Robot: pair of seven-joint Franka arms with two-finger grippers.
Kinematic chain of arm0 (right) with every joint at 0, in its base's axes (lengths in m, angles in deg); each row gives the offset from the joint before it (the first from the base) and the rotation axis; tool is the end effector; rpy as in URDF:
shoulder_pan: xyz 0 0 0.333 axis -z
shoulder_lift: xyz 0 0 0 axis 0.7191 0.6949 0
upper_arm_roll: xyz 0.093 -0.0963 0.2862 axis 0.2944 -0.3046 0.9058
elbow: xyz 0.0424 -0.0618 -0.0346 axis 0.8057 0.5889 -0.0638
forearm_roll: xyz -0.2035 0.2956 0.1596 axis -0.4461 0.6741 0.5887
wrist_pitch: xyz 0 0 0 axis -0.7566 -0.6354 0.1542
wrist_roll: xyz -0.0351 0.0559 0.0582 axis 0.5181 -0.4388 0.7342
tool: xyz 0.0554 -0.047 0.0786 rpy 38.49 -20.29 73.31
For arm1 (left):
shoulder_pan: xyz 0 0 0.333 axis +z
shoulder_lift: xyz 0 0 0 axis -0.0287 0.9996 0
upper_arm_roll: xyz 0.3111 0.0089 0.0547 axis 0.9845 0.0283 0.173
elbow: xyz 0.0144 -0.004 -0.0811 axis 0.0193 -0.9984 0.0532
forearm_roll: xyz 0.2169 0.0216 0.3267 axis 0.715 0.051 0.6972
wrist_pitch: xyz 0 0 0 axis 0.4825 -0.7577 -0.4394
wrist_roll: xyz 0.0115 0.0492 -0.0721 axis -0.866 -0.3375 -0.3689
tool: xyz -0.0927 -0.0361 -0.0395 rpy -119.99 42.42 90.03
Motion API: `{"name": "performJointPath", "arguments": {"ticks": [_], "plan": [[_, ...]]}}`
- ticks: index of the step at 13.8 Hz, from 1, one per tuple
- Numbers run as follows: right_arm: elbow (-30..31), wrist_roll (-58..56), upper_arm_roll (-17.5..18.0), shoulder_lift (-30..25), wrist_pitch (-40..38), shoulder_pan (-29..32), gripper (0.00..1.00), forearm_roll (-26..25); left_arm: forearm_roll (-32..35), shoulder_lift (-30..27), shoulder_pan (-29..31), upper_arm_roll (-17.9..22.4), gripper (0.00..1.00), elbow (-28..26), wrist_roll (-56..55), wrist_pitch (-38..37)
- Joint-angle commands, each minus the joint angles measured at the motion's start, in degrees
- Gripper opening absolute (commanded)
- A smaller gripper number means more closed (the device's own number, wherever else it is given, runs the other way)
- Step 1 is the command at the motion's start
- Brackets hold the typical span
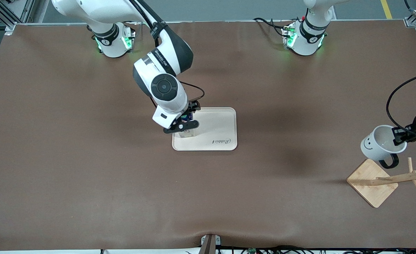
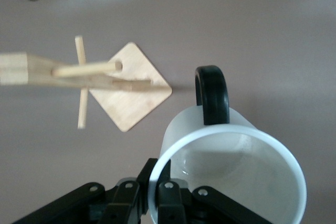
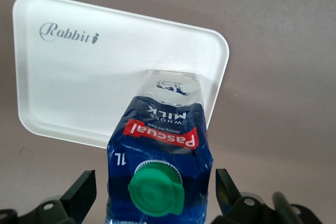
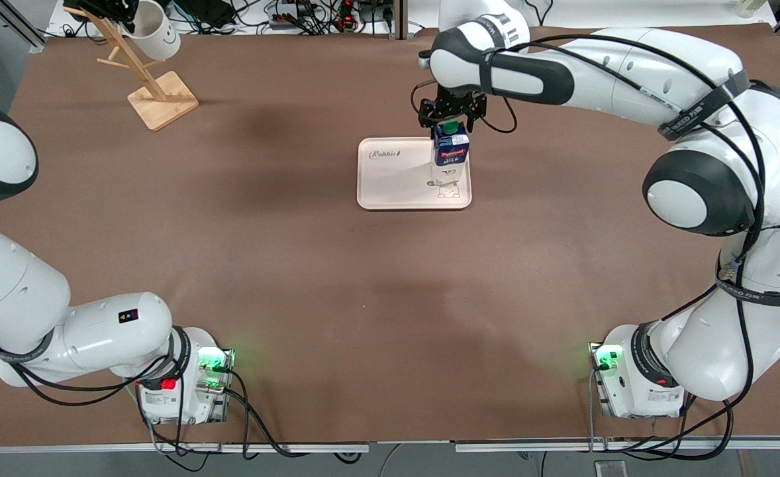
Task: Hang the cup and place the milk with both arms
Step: 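Hang the mug handle on the stand peg while the right gripper lifts milk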
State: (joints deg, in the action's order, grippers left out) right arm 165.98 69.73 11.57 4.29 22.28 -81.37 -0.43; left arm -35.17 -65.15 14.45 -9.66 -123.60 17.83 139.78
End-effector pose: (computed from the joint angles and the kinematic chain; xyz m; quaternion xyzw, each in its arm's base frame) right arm 0.5283 0.4212 0.3497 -0.9888 -0.1059 0.1048 0.0090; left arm 0.6534 0.0610 0.5148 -0.9963 0.0065 -0.0796 0.0331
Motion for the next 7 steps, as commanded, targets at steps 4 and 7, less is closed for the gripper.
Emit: {"name": "performJointPath", "arguments": {"ticks": [4,7], "plan": [[1.7,3.7,-0.4,-0.4,1.4,-1.4,0.00,-1.7,-1.2,2.7,2.5,-0.2,0.00,2.1,1.0,3.8],[-4.2,3.7,-0.5,-0.4,-3.6,0.3,0.00,-0.2,-3.6,3.2,4.1,-0.2,0.00,2.4,1.0,4.3]]}}
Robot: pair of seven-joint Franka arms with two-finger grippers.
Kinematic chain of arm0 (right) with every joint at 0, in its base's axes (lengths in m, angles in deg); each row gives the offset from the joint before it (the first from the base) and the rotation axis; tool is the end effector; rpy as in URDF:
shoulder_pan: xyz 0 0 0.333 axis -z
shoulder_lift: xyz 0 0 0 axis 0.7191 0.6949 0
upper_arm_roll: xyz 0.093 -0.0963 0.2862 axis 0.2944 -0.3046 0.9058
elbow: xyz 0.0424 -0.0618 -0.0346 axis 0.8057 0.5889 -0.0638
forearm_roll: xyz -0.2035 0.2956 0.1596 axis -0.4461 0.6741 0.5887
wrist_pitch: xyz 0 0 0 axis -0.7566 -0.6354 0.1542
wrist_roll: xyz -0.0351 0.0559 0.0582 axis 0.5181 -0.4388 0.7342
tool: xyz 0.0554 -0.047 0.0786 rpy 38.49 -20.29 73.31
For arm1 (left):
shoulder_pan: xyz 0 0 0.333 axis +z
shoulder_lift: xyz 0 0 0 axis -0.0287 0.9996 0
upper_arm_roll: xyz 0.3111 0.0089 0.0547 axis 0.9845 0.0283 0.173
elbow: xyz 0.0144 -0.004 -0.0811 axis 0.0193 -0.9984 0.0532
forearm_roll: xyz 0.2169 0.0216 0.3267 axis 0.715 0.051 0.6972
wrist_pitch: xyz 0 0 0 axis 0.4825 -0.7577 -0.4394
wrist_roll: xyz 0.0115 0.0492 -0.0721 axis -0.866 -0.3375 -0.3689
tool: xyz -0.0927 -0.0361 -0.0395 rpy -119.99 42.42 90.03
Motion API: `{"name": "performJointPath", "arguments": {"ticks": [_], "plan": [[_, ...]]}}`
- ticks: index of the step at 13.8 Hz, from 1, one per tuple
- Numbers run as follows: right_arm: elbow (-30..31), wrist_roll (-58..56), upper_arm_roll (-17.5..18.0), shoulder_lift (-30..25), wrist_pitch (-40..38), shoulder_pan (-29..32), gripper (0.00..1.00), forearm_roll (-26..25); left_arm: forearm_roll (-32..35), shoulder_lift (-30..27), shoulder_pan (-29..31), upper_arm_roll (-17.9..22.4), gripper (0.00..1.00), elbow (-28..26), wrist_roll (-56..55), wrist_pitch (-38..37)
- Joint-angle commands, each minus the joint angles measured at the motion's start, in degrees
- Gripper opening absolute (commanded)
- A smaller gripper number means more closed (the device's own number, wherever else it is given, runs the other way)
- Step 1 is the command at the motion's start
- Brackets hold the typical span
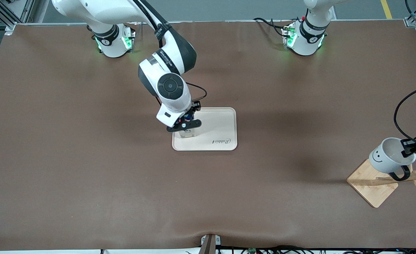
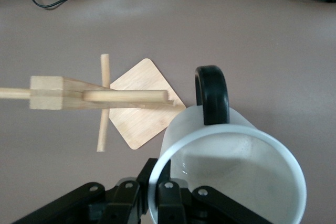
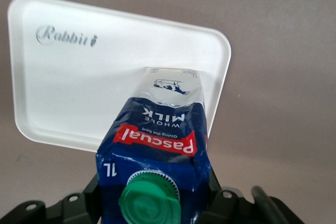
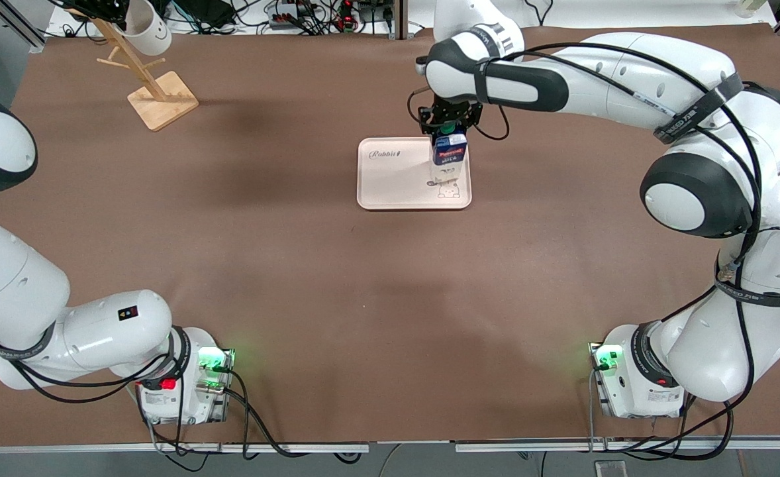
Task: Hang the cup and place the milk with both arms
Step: 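Hang the mug handle on the stand peg while the right gripper lifts milk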
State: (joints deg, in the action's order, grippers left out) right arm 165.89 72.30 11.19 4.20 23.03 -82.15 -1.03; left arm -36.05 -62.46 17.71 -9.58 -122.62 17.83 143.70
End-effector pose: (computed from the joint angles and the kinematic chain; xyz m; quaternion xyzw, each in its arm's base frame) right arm 0.5270 0.4257 0.3521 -0.9915 -0.0891 0.0947 0.0050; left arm 0.6644 0.1016 0.4999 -0.9944 -0.0249 -0.0993 0.0244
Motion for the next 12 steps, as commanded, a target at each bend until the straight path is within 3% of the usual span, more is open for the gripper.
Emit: {"name": "performJointPath", "arguments": {"ticks": [1,3,5,7,10,12], "plan": [[-7.6,1.1,-0.2,-0.3,-8.6,2.7,0.00,2.9,-3.9,0.4,1.4,-0.2,0.00,1.4,1.1,0.4],[-10.9,1.1,-0.2,-1.1,-16.4,8.2,0.00,6.7,-4.9,0.5,3.4,-0.3,0.00,1.4,1.1,0.8],[-10.2,0.0,-0.3,-4.8,-24.8,14.9,0.00,5.6,-5.0,0.5,3.7,-0.2,0.00,1.4,1.0,1.0],[-0.8,-4.2,-0.3,-11.3,-26.5,19.3,0.00,-2.6,-5.6,0.7,5.2,-0.3,0.00,1.3,1.1,1.3],[15.3,-16.7,-0.3,-19.2,-17.9,30.2,0.00,-3.9,-7.4,0.9,5.3,-0.2,0.00,1.2,1.1,2.3],[21.9,-24.4,-0.3,-20.7,-12.4,36.8,0.00,-4.2,-7.4,1.8,6.4,-0.2,0.00,1.2,1.1,2.5]]}}
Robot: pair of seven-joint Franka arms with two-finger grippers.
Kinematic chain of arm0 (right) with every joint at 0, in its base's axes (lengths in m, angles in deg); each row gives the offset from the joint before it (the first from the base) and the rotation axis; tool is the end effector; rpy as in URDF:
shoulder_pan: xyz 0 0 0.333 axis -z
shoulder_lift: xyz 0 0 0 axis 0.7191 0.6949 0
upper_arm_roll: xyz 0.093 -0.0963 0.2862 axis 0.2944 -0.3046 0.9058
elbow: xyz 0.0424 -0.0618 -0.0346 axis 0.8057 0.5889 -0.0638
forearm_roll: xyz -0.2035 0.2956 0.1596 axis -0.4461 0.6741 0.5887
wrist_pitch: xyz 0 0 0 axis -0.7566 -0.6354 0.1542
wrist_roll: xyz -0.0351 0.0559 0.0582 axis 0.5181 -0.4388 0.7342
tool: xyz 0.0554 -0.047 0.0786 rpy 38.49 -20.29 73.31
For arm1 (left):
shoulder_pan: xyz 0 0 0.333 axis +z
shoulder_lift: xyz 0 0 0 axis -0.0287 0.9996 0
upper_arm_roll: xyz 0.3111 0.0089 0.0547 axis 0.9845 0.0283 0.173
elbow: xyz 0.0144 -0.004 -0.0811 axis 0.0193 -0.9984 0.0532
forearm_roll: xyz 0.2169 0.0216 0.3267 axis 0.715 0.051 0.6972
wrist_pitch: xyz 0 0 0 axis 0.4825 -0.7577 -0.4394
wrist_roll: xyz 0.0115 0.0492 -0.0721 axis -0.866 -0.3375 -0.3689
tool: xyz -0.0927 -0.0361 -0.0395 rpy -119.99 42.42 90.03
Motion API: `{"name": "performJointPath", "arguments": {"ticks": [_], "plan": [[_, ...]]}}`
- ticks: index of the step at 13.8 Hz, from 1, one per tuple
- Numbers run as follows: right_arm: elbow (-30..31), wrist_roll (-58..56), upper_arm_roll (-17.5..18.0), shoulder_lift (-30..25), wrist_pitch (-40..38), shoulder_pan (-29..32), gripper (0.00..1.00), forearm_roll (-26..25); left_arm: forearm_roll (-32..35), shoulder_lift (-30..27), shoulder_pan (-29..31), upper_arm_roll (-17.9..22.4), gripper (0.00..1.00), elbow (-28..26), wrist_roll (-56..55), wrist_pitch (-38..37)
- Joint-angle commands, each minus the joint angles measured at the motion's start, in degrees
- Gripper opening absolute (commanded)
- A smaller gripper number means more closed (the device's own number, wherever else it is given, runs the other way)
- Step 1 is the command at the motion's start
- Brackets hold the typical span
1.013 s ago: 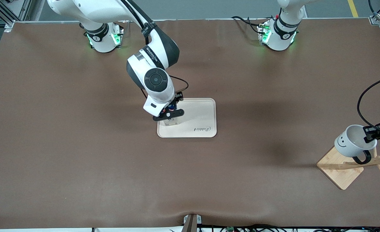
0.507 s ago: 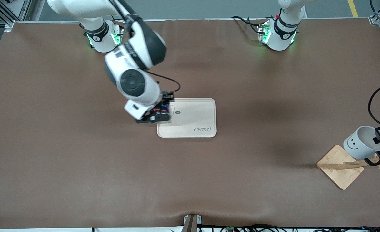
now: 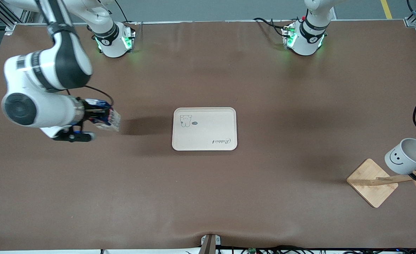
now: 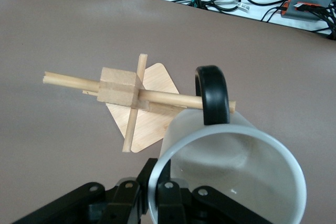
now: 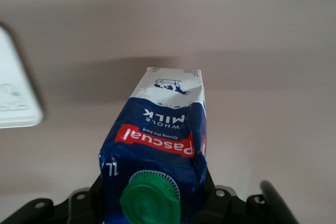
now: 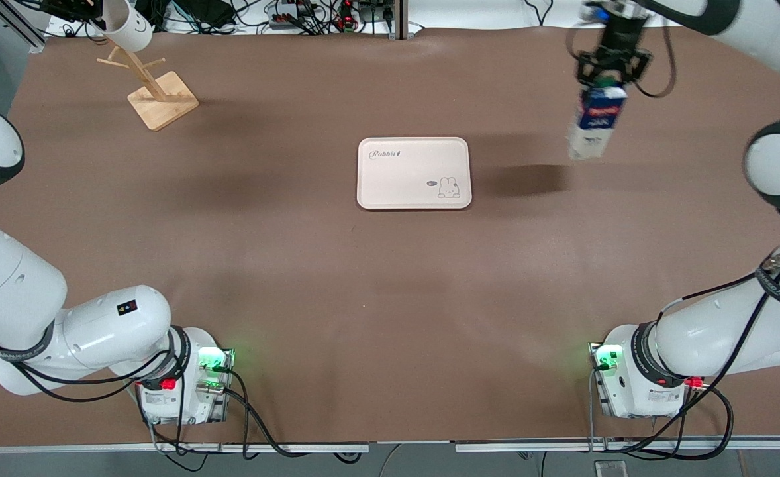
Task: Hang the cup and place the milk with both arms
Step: 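Lower the milk carton onto the table with the right gripper and release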
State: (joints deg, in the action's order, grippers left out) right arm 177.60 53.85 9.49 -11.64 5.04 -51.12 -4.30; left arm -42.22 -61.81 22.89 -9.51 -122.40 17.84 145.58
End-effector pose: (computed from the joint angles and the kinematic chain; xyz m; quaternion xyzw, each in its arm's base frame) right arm 0.5764 0.0636 0.4187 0.9800 -0.0183 -0.1982 0.0033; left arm 0.6584 0.1579 0.4979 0.9888 0.0906 0.1168 0.0201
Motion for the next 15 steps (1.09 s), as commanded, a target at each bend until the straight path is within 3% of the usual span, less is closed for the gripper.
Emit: {"name": "performJointPath", "arguments": {"ticks": [1,2,3,4,5,7,10,15], "plan": [[12.1,-10.3,1.4,-4.6,7.8,9.3,0.00,-1.0,-1.3,1.9,1.5,-0.3,0.00,0.9,1.1,0.5],[13.5,-13.6,1.4,-4.4,9.9,12.4,0.00,-1.0,-1.3,2.4,1.6,-0.3,0.00,0.9,1.1,0.5],[13.8,-14.5,1.4,-4.1,10.5,13.6,0.00,-1.0,-1.3,2.9,1.5,-0.3,0.06,1.0,1.0,0.5],[13.8,-15.1,1.4,-3.3,10.8,15.2,0.00,-1.0,-1.3,3.0,1.4,-0.3,0.30,1.0,0.7,0.5],[14.0,-17.2,1.5,-2.6,11.4,16.9,0.00,-1.0,-1.3,3.0,1.1,-0.3,0.43,1.0,0.3,0.5],[14.0,-22.1,1.5,-1.2,12.6,18.7,0.00,-0.9,-1.3,2.8,0.7,-0.6,1.00,1.1,0.2,0.4],[15.9,-22.2,1.5,-0.7,14.2,19.8,0.00,-0.5,-1.0,1.9,0.0,-1.0,1.00,1.1,0.0,-0.8],[16.4,-21.8,1.5,-0.6,14.4,19.7,0.00,-0.2,-0.3,-4.1,-1.6,-3.4,1.00,1.1,-9.1,-10.9]]}}
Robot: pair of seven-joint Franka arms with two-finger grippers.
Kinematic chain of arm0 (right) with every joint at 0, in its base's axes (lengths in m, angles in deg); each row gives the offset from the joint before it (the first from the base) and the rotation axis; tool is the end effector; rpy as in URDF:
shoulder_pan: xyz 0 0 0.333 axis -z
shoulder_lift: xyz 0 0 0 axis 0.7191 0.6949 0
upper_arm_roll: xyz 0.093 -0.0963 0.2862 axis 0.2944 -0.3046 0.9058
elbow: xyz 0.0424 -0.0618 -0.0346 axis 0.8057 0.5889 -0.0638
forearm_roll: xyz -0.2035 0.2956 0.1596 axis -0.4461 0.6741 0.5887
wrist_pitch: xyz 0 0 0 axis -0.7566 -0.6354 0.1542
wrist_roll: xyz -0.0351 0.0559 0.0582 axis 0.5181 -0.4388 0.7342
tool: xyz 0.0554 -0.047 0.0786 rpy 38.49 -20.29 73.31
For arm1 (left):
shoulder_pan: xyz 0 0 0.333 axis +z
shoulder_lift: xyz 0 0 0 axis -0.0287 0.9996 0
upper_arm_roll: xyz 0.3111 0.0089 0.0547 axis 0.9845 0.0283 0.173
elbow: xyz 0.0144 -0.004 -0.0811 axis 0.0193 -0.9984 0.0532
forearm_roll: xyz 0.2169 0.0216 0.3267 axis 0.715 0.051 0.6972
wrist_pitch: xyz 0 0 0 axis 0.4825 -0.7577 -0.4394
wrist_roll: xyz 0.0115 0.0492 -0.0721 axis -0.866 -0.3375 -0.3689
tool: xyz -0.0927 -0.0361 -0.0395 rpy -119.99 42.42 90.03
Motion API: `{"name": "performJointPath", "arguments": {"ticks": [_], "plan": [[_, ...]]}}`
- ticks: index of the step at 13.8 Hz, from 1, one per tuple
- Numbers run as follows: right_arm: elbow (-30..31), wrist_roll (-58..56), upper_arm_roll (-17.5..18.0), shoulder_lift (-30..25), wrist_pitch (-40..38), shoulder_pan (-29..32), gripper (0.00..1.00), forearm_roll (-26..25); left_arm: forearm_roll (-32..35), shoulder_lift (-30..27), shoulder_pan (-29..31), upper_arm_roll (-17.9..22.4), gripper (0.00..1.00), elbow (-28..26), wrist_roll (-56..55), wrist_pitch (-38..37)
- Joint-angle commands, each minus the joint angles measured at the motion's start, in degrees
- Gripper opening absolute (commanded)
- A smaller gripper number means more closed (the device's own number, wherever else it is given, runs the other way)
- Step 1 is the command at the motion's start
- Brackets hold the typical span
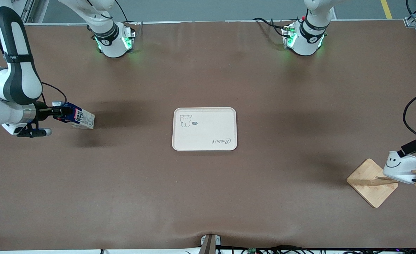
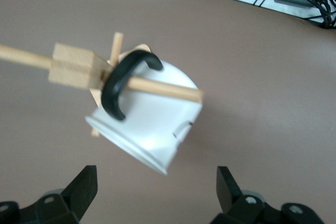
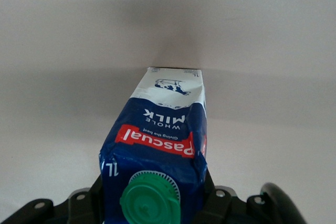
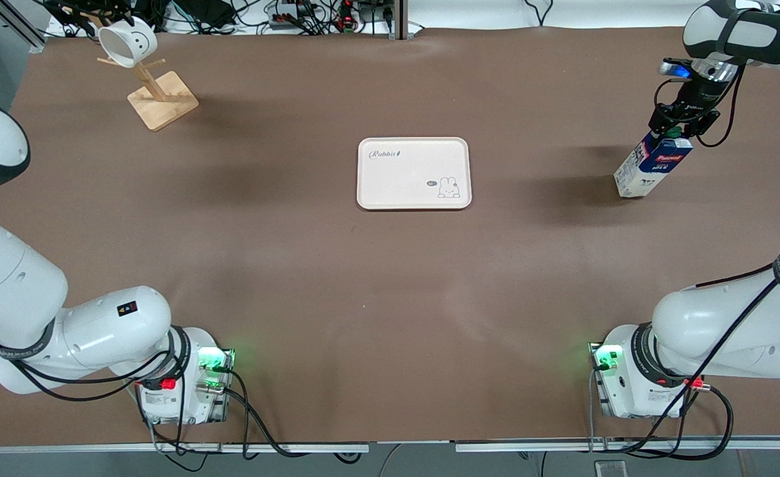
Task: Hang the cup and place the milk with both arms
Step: 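Lower the milk carton onto the table with the right gripper and release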
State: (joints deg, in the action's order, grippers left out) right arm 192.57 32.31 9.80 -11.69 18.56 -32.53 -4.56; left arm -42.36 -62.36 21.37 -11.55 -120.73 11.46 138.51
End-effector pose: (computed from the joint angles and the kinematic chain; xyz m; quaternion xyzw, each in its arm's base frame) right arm 0.5334 -0.1140 0.3207 -0.9777 -0.0062 0.1998 0.0643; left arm 0.6568 0.1177 0.5071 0.9899 0.1149 0.0740 0.0375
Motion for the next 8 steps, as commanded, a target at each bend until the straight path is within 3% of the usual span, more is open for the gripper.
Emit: {"name": "performJointPath", "arguments": {"ticks": [1,2,3,5,8], "plan": [[1.2,-0.2,1.2,-0.3,0.9,1.2,0.01,0.1,-0.1,-4.7,-0.2,-2.1,1.00,-0.6,-3.9,-6.0],[1.1,-0.2,1.2,0.2,0.8,1.2,0.34,0.2,0.0,-5.9,-0.1,-2.9,1.00,-0.6,-5.1,-8.4],[0.8,-0.2,1.2,0.8,0.6,1.5,0.99,0.3,0.7,-7.2,-0.1,-3.5,1.00,-0.6,-5.4,-10.1],[-1.0,-0.6,1.2,0.9,-0.9,1.2,1.00,0.3,1.7,-9.6,-0.1,-5.1,1.00,-0.6,-5.6,-13.2],[-8.5,-0.7,1.3,0.9,-9.0,-0.1,1.00,0.2,1.8,-11.5,-0.1,-6.9,1.00,-0.2,-6.8,-16.2]]}}
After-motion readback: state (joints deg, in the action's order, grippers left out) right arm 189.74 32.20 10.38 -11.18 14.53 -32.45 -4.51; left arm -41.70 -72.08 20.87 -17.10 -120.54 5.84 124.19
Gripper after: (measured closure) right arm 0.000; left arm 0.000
